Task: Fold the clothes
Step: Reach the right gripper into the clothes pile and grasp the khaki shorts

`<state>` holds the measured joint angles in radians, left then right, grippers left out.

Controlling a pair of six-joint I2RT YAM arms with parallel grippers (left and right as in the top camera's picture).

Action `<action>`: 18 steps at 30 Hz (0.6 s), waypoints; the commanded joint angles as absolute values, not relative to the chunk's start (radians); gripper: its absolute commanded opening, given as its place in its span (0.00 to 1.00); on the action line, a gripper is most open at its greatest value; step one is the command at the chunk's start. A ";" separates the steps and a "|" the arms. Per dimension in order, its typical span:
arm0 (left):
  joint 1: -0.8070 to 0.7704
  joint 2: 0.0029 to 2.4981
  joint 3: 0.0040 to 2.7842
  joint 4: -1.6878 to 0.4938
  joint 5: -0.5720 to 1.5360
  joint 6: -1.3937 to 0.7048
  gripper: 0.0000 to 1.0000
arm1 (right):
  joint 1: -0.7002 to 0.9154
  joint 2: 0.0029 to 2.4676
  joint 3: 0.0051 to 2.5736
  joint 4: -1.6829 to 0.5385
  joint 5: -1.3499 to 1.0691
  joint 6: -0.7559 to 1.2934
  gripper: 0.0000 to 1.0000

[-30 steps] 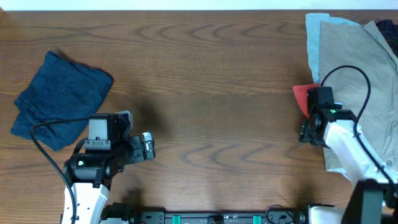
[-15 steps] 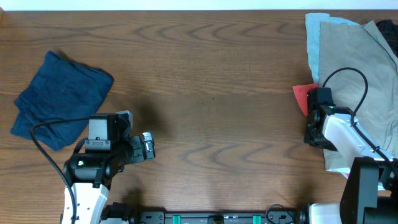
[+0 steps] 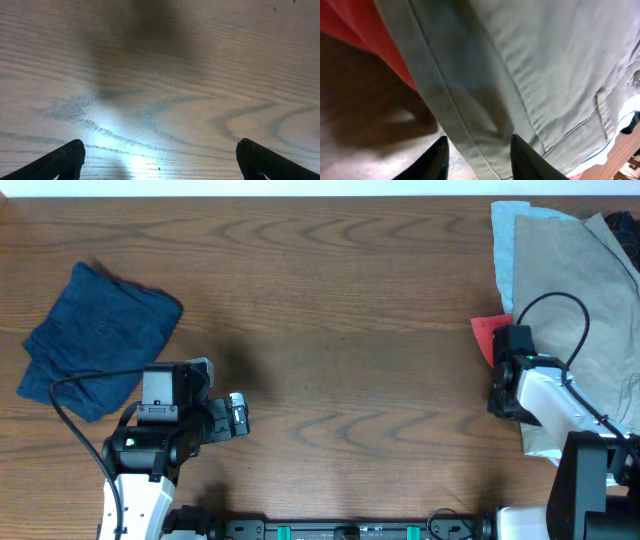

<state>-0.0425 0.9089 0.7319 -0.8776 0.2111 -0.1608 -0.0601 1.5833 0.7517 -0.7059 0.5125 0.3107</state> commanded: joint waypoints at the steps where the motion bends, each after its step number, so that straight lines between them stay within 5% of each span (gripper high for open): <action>1: -0.038 0.910 0.752 -0.878 0.221 -0.170 0.98 | -0.067 1.590 0.738 -0.699 0.527 0.321 0.37; 3: -0.038 0.910 0.752 -0.878 0.221 -0.170 0.98 | -0.067 1.590 0.738 -0.699 0.527 0.322 0.36; 9: -0.038 0.910 0.752 -0.878 0.221 -0.170 0.98 | -0.067 1.590 0.738 -0.699 0.527 0.321 0.01; 18: -0.038 0.910 0.752 -0.878 0.221 -0.170 0.98 | -0.067 1.545 0.773 -0.755 0.482 0.321 0.01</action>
